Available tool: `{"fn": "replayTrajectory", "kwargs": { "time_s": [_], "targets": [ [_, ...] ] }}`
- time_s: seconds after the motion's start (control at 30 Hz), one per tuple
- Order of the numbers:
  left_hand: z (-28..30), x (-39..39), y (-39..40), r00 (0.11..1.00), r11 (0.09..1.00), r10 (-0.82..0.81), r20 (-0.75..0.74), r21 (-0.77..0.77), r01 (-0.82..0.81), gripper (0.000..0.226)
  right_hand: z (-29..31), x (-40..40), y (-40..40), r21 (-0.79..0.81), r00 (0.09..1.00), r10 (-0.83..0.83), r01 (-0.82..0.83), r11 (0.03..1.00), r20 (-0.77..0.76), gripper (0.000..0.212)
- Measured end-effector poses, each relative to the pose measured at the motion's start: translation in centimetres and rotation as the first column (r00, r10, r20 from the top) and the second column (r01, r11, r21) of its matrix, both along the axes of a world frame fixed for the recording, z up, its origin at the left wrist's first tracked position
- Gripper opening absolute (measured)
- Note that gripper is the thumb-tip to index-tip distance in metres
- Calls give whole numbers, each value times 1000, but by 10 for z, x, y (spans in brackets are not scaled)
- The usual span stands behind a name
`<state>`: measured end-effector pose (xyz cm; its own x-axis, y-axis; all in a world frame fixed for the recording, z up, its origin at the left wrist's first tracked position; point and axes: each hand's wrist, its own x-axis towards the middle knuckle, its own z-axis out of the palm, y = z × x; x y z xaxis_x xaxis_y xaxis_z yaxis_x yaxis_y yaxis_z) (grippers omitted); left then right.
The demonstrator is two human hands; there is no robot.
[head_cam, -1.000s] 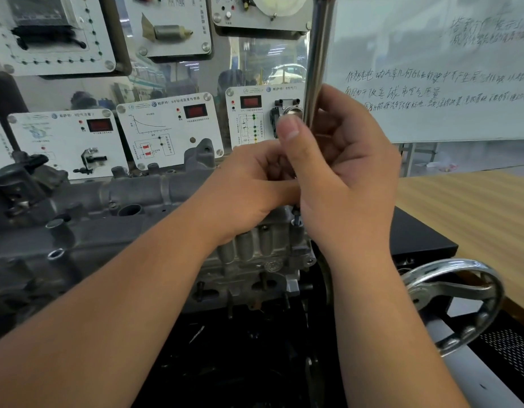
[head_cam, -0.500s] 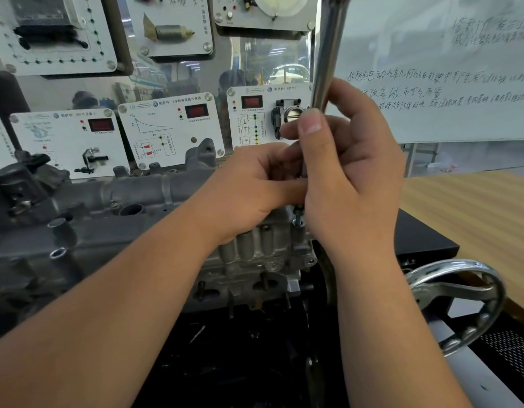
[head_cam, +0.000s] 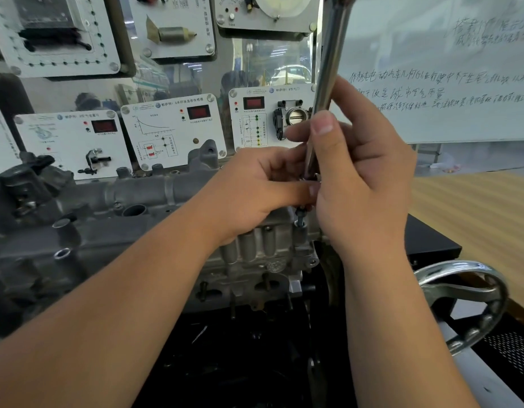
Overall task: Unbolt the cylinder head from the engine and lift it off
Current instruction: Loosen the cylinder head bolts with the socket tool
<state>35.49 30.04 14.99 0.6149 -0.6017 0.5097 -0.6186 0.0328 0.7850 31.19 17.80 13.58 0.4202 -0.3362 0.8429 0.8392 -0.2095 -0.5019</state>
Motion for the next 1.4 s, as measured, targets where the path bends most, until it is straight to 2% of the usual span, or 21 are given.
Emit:
{"fn": "replayTrajectory", "kwargs": {
  "time_s": [0.17,0.3,0.43,0.53,0.63,0.73,0.87,0.97,1.03,1.1,1.23,1.3,1.4],
  "targets": [
    [1,3,-2,984,989,144,102,27,-148,21,1,0,6,6,1000,20,-20,1000,1,26],
    [0,2,-2,983,990,130,127,34,-135,14,-2,3,3,42,999,-48,48,998,-2,15],
    [-2,4,3,999,999,40,14,-2,-40,21,-2,3,0,44,1000,-21,22,999,-14,26],
    [-2,4,3,1000,1000,8,-6,18,-7,19,-1,3,-2,9,1000,27,-27,1000,-9,39],
    [0,3,1,995,996,84,59,12,-84,19,-2,3,-1,-48,999,43,-43,998,0,40],
    [1,3,0,984,990,134,118,16,-137,34,-2,3,5,-29,999,32,-32,999,-2,38],
    [1,1,-1,987,991,131,96,23,-134,40,-2,1,8,68,999,-46,45,997,7,20],
    [-2,3,3,998,998,61,26,4,-62,22,-2,1,3,34,996,-88,87,996,26,12],
    [-3,5,3,1000,1000,16,0,1,-16,15,-1,1,0,15,998,-68,67,998,17,18],
    [-2,4,1,1000,1000,2,-15,0,-2,20,-1,1,-2,38,1000,-10,9,999,5,26],
    [0,1,-2,996,998,61,69,13,-62,20,1,-1,3,17,999,49,-49,999,8,38],
    [1,2,-2,988,993,112,109,24,-116,21,2,-3,6,7,999,33,-33,999,22,33],
    [1,3,-2,986,992,108,128,47,-115,23,1,-2,7,68,999,-45,43,997,18,12]
  ]
}}
